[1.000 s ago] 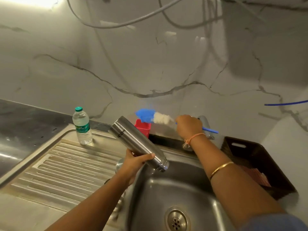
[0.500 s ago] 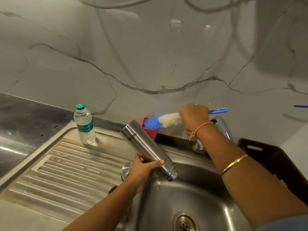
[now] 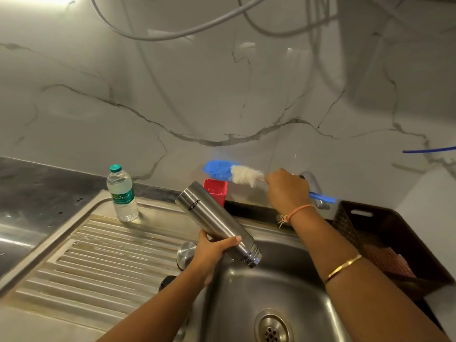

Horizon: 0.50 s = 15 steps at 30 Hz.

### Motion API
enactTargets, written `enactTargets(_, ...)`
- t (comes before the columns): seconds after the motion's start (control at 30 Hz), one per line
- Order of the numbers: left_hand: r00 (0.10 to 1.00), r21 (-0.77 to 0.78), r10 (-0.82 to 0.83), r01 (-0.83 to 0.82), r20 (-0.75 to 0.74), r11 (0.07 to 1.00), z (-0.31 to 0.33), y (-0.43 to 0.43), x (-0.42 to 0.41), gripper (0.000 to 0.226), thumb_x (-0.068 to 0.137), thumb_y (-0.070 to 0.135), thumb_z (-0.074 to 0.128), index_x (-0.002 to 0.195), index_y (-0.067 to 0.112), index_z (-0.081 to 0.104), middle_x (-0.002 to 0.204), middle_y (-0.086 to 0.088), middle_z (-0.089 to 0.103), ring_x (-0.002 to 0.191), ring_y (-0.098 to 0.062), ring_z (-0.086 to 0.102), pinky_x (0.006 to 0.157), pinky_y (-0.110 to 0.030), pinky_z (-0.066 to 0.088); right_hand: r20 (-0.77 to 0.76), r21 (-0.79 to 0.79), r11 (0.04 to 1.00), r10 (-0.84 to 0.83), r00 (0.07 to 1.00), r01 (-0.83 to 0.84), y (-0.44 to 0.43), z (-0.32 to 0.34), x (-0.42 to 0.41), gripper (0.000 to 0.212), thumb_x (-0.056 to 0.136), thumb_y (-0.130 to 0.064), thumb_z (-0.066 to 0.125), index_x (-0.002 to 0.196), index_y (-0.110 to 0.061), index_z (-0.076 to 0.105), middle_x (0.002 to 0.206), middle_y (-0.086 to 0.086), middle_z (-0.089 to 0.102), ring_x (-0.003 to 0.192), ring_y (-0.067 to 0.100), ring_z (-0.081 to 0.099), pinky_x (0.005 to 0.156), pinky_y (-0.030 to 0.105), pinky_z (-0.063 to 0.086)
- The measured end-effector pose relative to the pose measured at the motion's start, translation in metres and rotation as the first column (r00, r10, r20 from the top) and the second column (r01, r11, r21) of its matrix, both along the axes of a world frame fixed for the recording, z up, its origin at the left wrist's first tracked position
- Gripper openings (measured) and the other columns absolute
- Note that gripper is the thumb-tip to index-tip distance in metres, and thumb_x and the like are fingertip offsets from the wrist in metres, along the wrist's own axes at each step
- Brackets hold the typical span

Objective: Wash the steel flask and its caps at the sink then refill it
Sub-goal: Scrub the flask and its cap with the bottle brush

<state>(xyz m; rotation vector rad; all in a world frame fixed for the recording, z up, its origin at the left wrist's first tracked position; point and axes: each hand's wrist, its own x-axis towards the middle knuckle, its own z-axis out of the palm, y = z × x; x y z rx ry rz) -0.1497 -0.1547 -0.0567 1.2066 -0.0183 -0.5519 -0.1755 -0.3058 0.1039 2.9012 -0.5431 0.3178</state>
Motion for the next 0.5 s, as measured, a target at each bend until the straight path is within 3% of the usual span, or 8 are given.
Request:
enactTargets(0.27, 1.0, -0.003, -0.004, 0.004, 0.002, 1.0, 0.0, 0.0, -0.009, 0.112, 0.036, 0.026, 0.094, 0.133, 0.019, 0.037, 0.119, -0.011, 0.06, 0.107, -0.03, 0.063, 0.1, -0.047, 0.047, 0.065, 0.135, 0.991, 0.003, 0.998, -0.012, -0.004, -0.03, -0.008, 0.026, 0.093, -0.009, 0.048, 0.113, -0.015, 0.063, 0.106, 0.007, 0.057, 0.085, 0.026, 0.062, 0.063, 0.029, 0.043)
enactTargets(0.4, 1.0, -0.008, -0.009, 0.009, 0.002, 1.0, 0.001, -0.002, -0.012, 0.101, 0.045, 0.02, 0.09, 0.131, 0.018, 0.038, 0.119, -0.011, 0.06, 0.108, -0.028, 0.062, 0.1, -0.045, 0.047, 0.082, 0.158, 0.987, 0.007, 0.997, -0.02, -0.004, -0.041, -0.017, 0.034, 0.093, -0.01, 0.046, 0.123, -0.018, 0.056, 0.109, 0.007, 0.055, 0.087, 0.025, 0.061, 0.065, 0.029, 0.042)
enactTargets(0.5, 1.0, -0.009, -0.006, 0.006, 0.005, 1.0, 0.001, -0.002, -0.014, 0.103, 0.044, 0.021, 0.091, 0.132, 0.019, 0.037, 0.12, -0.011, 0.06, 0.108, -0.028, 0.062, 0.1, -0.046, 0.048, 0.056, 0.274, 0.961, -0.047, 0.997, 0.03, -0.007, -0.048, -0.021, 0.03, 0.091, -0.01, 0.048, 0.119, -0.016, 0.06, 0.111, 0.008, 0.058, 0.092, 0.027, 0.061, 0.066, 0.027, 0.041)
